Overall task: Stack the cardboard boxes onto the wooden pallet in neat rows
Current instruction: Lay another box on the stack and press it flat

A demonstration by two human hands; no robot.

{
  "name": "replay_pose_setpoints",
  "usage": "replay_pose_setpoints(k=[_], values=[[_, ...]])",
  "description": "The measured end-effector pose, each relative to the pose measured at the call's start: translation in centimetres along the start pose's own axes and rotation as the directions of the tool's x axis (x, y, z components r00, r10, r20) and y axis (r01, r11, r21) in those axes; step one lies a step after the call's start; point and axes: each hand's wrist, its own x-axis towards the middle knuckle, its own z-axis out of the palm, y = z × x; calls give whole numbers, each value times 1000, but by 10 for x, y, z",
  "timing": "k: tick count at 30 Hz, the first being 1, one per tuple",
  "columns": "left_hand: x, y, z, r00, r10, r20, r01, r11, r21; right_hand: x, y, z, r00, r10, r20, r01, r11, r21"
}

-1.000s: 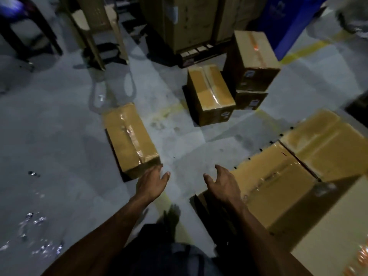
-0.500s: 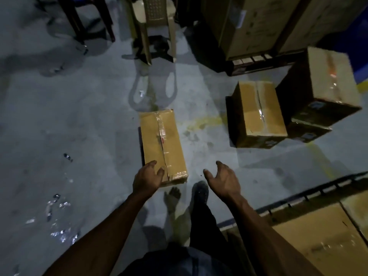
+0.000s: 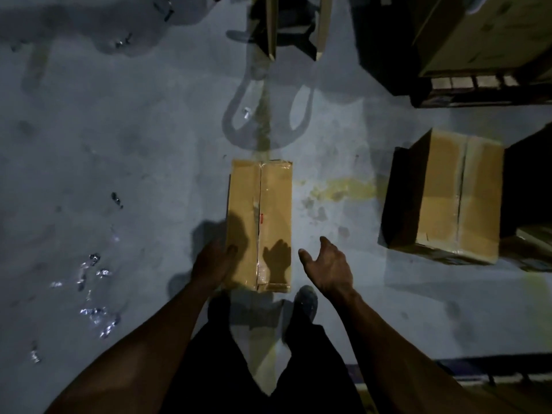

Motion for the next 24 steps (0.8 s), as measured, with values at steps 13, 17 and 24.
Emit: replay_pose_setpoints(k=[13, 17, 24], values=[[263, -77, 71, 985, -149, 87, 155, 986, -63, 193, 6, 164, 961, 272, 45, -275, 954, 121], [322, -104, 100, 983, -168, 75, 172, 984, -38, 243, 14, 208, 950, 308, 47, -311, 937, 160], [381, -128, 139, 986, -122, 114, 145, 964, -224, 316, 27, 253, 952, 302, 49, -304, 916, 263]])
